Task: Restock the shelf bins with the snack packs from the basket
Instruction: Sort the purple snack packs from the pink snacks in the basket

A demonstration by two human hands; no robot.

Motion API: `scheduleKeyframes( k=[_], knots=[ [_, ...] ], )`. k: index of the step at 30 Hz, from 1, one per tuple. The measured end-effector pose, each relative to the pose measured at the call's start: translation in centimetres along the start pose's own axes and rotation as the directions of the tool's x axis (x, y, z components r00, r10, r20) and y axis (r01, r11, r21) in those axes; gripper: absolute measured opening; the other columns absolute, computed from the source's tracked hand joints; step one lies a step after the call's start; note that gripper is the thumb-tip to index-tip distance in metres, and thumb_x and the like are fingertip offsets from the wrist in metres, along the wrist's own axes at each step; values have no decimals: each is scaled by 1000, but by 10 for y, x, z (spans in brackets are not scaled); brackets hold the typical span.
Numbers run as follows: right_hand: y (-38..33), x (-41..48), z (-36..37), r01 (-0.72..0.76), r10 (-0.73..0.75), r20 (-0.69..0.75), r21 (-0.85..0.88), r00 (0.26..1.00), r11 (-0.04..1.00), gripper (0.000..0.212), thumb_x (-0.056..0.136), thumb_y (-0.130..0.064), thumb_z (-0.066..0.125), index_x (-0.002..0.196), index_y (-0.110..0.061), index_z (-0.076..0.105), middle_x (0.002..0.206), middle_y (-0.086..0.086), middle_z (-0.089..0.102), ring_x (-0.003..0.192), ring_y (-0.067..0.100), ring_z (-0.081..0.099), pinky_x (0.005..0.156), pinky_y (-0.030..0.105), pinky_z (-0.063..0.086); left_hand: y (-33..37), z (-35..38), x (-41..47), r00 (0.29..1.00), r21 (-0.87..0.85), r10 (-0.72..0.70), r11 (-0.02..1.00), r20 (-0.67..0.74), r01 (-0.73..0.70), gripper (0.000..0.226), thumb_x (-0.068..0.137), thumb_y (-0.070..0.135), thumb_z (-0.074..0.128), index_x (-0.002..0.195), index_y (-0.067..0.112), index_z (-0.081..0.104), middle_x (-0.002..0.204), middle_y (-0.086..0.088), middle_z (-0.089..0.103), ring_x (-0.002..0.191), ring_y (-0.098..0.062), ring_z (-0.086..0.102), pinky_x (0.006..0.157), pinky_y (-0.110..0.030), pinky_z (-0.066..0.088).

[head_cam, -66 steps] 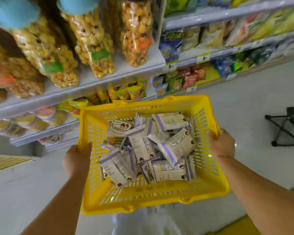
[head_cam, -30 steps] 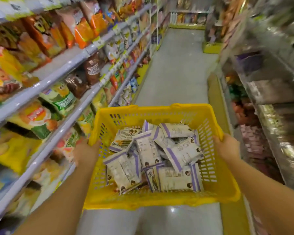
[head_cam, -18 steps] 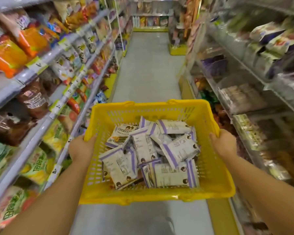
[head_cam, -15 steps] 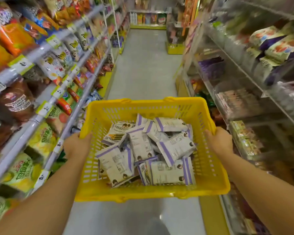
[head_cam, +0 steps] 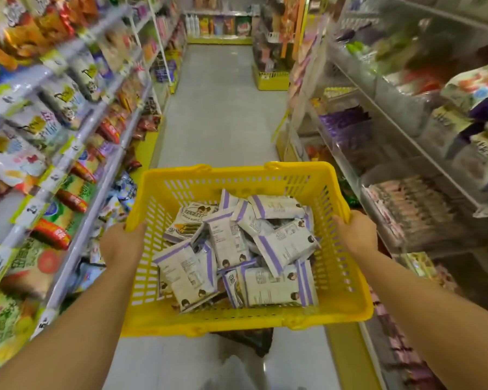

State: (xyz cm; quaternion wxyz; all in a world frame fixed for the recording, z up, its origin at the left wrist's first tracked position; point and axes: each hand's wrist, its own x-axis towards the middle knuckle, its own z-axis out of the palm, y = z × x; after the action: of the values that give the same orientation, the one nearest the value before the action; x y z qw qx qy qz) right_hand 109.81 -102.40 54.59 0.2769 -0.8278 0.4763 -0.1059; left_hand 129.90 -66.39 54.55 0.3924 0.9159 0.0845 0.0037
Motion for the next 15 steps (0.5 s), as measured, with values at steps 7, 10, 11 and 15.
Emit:
scheduleKeyframes(
  k=[7, 10, 11, 15],
  knots=[
    [-37, 80, 12, -19, 19, -71, 4, 997, 1000, 28, 94, -33, 53, 86, -7, 51, 95, 23, 63, 91, 41, 60, 69, 37, 38, 63, 44, 79, 999, 10, 31, 999, 10, -32, 41, 93, 37, 60, 80, -2, 59, 65, -18, 51, 57, -30, 44, 52, -38, 31],
    [-51, 120, 17, 19, -21, -68, -27, 997, 999, 32, 95, -32, 53, 96, 0, 57, 98, 25, 64, 92, 42, 60, 68, 36, 36, 72, 69, 98, 999, -6, 5, 1000, -49, -6, 39, 93, 32, 62, 66, 6, 49, 54, -6, 38, 49, -18, 33, 45, -31, 19],
    [-54, 133, 20, 24, -26, -60, -30, 998, 999, 33, 95, -32, 53, 99, 1, 57, 99, 25, 63, 92, 42, 60, 69, 36, 38, 77, 78, 103, 999, 4, -2, 1000, -54, 2, 38, 93, 31, 62, 69, 4, 51, 55, -6, 39, 49, -18, 33, 45, -31, 18],
    [-55, 192, 32, 15, -16, -22, -51, 1000, 999, 32, 95, -33, 53, 100, -2, 59, 100, 24, 64, 94, 41, 60, 70, 37, 39, 98, 118, 129, 999, 36, -18, 999, -38, 19, 41, 93, 35, 61, 85, -6, 62, 81, -26, 62, 67, -35, 52, 56, -37, 35]
  ],
)
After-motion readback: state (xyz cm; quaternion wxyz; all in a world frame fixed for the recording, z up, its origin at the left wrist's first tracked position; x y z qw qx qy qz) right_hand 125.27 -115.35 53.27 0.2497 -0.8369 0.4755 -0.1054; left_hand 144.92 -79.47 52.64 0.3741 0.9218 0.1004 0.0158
